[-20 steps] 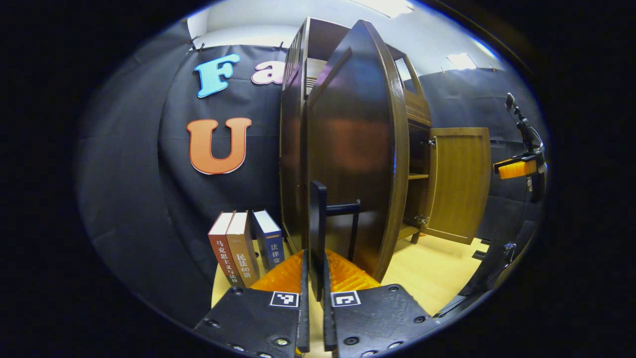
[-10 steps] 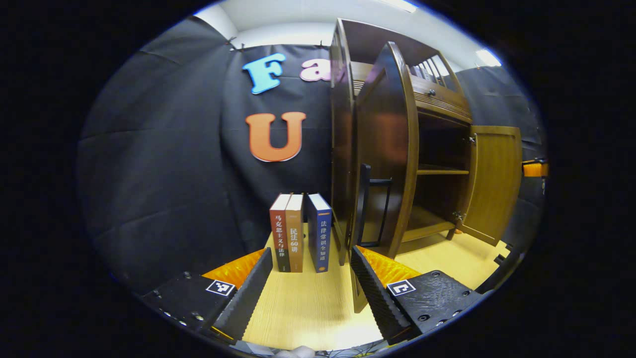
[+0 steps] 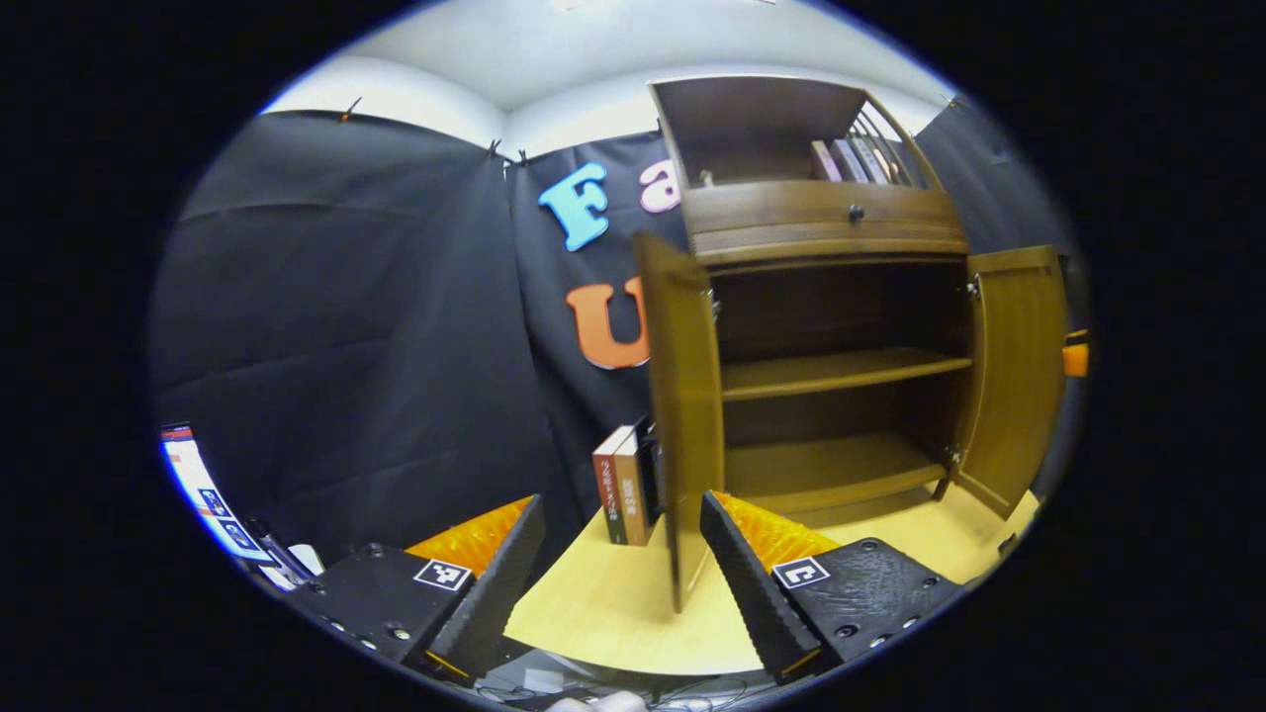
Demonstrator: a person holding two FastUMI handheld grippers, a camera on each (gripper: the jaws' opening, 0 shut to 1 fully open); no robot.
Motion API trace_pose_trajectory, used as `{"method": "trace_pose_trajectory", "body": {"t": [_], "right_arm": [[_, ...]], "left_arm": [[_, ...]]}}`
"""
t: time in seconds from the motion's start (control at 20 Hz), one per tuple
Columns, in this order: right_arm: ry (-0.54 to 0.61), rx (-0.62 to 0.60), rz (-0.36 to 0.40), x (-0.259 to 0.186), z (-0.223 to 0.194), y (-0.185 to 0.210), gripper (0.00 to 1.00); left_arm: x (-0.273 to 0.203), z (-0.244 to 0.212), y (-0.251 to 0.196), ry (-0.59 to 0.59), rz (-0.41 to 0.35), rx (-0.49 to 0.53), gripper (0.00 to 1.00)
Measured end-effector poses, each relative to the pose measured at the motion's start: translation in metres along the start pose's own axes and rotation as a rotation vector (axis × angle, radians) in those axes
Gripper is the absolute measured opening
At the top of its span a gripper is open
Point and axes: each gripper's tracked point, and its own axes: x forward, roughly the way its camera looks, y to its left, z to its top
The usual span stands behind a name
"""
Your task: Open the right door of the double-door shoe cabinet with the right hand, and open the left door with the left hand.
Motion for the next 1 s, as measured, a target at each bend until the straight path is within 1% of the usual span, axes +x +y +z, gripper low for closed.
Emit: {"method": "trace_pose_trajectory", "body": {"t": [0.05,0.1,0.2,0.25,0.3,0.4,0.6,0.65,0.8,1.0], "right_arm": [[-0.008,0.009,-0.006,-0.002,0.001,-0.006,1.00],[-0.015,0.018,-0.027,-0.004,0.002,-0.015,1.00],[-0.031,0.030,-0.075,-0.008,0.006,-0.031,1.00],[-0.039,0.037,-0.088,-0.010,0.007,-0.034,1.00],[-0.046,0.044,-0.093,-0.011,0.009,-0.035,1.00],[-0.058,0.051,-0.100,-0.012,0.012,-0.038,1.00],[-0.074,0.044,-0.114,-0.012,0.017,-0.039,1.00],[-0.076,0.042,-0.118,-0.011,0.017,-0.040,1.00],[-0.082,0.047,-0.134,-0.008,0.020,-0.041,1.00],[-0.081,0.059,-0.161,-0.004,0.021,-0.045,1.00]], "left_arm": [[-0.004,0.013,-0.023,-0.016,-0.008,-0.006,0.96],[-0.007,0.025,-0.041,-0.040,-0.013,0.006,0.96],[-0.012,0.043,-0.081,-0.079,-0.054,0.048,0.96],[-0.015,0.049,-0.099,-0.090,-0.076,0.062,1.00],[-0.016,0.056,-0.118,-0.102,-0.094,0.069,0.96],[-0.017,0.062,-0.146,-0.116,-0.134,0.054,0.96],[-0.009,0.072,-0.178,-0.112,-0.169,-0.019,0.96],[-0.008,0.074,-0.183,-0.111,-0.173,-0.016,0.96],[-0.004,0.080,-0.189,-0.130,-0.183,0.037,0.96],[0.000,0.082,-0.194,-0.132,-0.203,0.038,0.96]]}}
